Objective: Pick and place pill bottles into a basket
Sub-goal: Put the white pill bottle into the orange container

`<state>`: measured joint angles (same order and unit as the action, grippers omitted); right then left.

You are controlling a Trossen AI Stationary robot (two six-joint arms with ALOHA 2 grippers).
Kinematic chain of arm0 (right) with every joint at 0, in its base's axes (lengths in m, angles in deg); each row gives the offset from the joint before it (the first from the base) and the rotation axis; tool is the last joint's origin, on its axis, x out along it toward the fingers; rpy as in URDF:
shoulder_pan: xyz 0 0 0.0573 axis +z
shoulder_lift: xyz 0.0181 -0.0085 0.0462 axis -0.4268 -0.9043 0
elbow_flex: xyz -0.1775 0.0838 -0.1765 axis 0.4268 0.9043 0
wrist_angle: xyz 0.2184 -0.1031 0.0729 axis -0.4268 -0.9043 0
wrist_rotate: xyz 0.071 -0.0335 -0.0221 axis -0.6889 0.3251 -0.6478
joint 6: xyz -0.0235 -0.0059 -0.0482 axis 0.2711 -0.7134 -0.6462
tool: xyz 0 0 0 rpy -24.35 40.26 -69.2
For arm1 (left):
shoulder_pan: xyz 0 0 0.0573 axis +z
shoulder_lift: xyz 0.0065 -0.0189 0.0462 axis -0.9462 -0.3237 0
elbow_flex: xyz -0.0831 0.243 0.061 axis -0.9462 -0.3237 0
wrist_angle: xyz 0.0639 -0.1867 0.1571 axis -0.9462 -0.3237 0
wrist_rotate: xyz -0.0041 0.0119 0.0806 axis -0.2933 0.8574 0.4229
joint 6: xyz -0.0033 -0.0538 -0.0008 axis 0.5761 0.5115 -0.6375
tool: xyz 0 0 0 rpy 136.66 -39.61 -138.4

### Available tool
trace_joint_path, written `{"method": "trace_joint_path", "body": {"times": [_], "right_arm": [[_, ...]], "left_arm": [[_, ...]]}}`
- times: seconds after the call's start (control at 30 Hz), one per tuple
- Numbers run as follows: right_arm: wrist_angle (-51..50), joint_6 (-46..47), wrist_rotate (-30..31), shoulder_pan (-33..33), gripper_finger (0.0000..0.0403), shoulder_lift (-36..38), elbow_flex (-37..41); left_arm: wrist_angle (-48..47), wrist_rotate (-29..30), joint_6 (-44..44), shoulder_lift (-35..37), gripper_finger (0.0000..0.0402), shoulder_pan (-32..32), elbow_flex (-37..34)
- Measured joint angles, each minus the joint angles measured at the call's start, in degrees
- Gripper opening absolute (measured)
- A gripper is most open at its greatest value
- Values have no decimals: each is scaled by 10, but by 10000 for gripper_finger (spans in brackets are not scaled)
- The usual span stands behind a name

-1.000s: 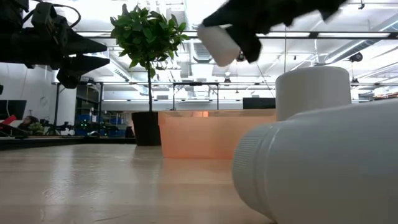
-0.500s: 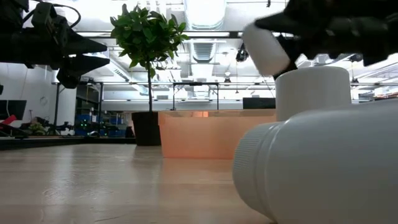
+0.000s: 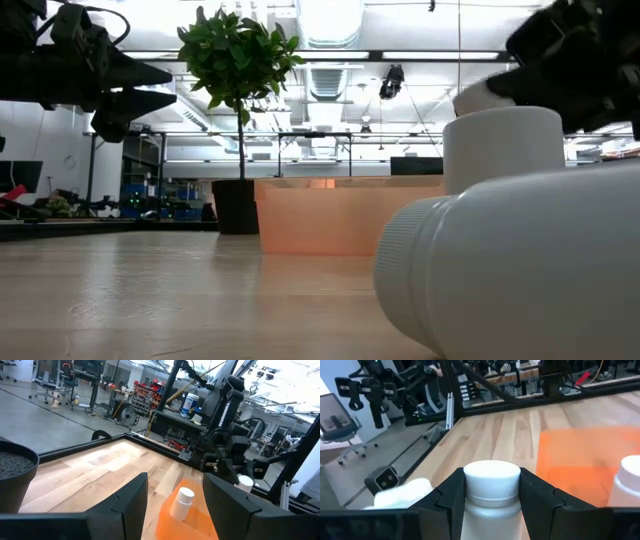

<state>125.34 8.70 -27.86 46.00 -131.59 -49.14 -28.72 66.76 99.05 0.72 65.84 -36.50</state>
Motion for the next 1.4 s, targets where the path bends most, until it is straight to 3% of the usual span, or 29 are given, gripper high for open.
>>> {"method": "trace_joint_path", "body": {"times": [0.2, 0.47, 0.63, 0.77, 0.97, 1.4], "right_arm": [[163, 5, -15, 0, 135, -137, -3], [172, 13, -46, 7, 135, -274, -91], [175, 14, -97, 8, 135, -330, -158], [172, 15, -130, 9, 135, -344, -196], [172, 8, -131, 12, 135, -340, -214], [176, -2, -101, 1, 135, -336, -144]], "left_arm": [[0, 0, 0, 0, 173, 0, 0], [1, 0, 0, -1, 173, 0, 0], [0, 0, 0, 0, 173, 0, 0], [0, 0, 0, 0, 173, 0, 0], [0, 0, 0, 0, 173, 0, 0], [0, 0, 0, -1, 173, 0, 0]]}}
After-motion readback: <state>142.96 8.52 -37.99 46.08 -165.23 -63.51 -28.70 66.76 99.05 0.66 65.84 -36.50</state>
